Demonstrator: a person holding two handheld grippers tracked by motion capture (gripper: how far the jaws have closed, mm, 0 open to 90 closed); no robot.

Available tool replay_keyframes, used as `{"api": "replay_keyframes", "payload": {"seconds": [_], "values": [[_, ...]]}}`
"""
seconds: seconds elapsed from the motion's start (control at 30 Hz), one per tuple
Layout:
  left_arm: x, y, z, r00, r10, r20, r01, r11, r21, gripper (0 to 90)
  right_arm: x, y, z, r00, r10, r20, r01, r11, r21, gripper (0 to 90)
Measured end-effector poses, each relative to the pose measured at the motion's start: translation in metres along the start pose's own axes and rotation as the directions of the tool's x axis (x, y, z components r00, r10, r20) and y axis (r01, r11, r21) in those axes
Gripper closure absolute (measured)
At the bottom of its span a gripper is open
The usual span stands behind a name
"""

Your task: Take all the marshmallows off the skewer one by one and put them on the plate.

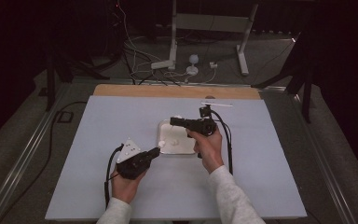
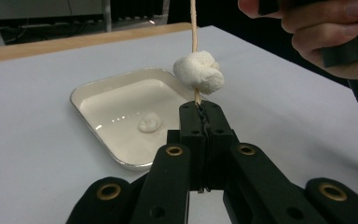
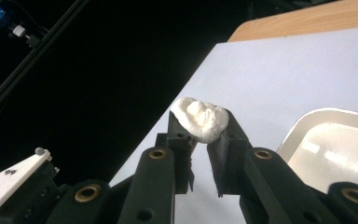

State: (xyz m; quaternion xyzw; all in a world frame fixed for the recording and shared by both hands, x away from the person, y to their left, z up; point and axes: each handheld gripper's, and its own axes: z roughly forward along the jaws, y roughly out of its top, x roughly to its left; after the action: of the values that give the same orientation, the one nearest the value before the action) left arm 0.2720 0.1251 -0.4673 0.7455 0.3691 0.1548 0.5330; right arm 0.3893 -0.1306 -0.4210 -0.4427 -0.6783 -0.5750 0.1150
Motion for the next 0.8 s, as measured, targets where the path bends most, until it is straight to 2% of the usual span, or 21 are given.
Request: {"api": "replay_keyframes", "payload": {"seconds": [0.17, 0.2, 0.23, 0.27, 0.3, 0.33, 0.37, 0.4, 0.43, 0.5, 0.53, 0.6, 0.67, 0.7, 0.8], "values": [[0.001, -0.001, -0.002, 1.0, 0.004, 0.004, -0.004, 1.0, 0.001, 90.0, 0.0, 0.002, -0.002, 1.0, 0.001, 0.0, -0.001, 1.0, -0.011, 79.2], [0.002, -0.003, -0.002, 0.9999, 0.013, -0.007, -0.013, 0.9997, 0.023, 90.0, -0.001, 0.002, -0.003, 1.0, -0.003, 0.006, 0.003, 1.0, -0.014, 80.1], [0.003, -0.007, -0.001, 0.9993, 0.03, -0.025, -0.028, 0.9982, 0.053, 90.0, -0.001, 0.004, -0.008, 0.9993, -0.005, 0.038, 0.007, 0.998, -0.056, 81.5], [0.007, -0.012, -0.002, 0.9998, 0.005, -0.022, -0.004, 0.9985, 0.055, 90.0, -0.006, 0.01, -0.018, 0.9992, 0.026, 0.031, -0.022, 0.994, -0.106, 82.3], [0.011, -0.014, -0.004, 0.9996, -0.023, -0.019, 0.024, 0.9986, 0.046, 90.0, -0.009, 0.016, -0.029, 0.9988, 0.036, 0.032, -0.032, 0.991, -0.133, 82.7], [0.013, -0.013, -0.004, 0.999, -0.038, -0.023, 0.039, 0.9986, 0.035, 90.0, -0.008, 0.023, -0.037, 0.9978, -0.003, 0.066, 0.011, 0.993, -0.118, 82.8], [0.014, -0.011, -0.004, 0.9989, -0.037, -0.028, 0.038, 0.9989, 0.029, 90.0, -0.006, 0.027, -0.044, 0.9969, -0.032, 0.072, 0.039, 0.994, -0.098, 82.8], [0.013, -0.009, -0.004, 0.9988, -0.037, -0.033, 0.038, 0.9989, 0.027, 90.0, -0.002, 0.029, -0.049, 0.9924, -0.07, 0.101, 0.077, 0.994, -0.075, 82.8], [0.012, -0.008, -0.003, 0.9987, -0.034, -0.038, 0.035, 0.999, 0.028, 90.0, 0.0, 0.029, -0.05, 0.9884, -0.093, 0.12, 0.101, 0.993, -0.059, 82.8], [0.009, -0.007, -0.002, 0.9986, -0.025, -0.048, 0.026, 0.9991, 0.034, 90.0, 0.0, 0.027, -0.049, 0.9846, -0.12, 0.127, 0.124, 0.992, -0.027, 82.8], [0.009, -0.007, -0.002, 0.9985, -0.025, -0.049, 0.027, 0.999, 0.035, 90.0, -0.001, 0.024, -0.046, 0.9786, -0.143, 0.148, 0.146, 0.989, -0.009, 82.7], [0.011, -0.007, -0.002, 0.998, -0.033, -0.053, 0.035, 0.9988, 0.034, 90.0, -0.002, 0.019, -0.039, 0.9757, -0.157, 0.153, 0.155, 0.988, 0.029, 82.3], [0.014, -0.007, -0.003, 0.9976, -0.041, -0.055, 0.043, 0.9986, 0.031, 90.0, -0.004, 0.013, -0.031, 0.9689, -0.175, 0.175, 0.166, 0.984, 0.066, 81.1], [0.015, -0.007, -0.003, 0.9973, -0.047, -0.056, 0.049, 0.9983, 0.031, 90.0, -0.005, 0.012, -0.028, 0.9692, -0.176, 0.172, 0.164, 0.983, 0.08, 79.7], [0.017, -0.007, -0.004, 0.9968, -0.056, -0.057, 0.058, 0.9979, 0.029, 90.0, -0.011, 0.008, -0.017, 0.9652, -0.174, 0.196, 0.149, 0.98, 0.133, 68.5]]}}
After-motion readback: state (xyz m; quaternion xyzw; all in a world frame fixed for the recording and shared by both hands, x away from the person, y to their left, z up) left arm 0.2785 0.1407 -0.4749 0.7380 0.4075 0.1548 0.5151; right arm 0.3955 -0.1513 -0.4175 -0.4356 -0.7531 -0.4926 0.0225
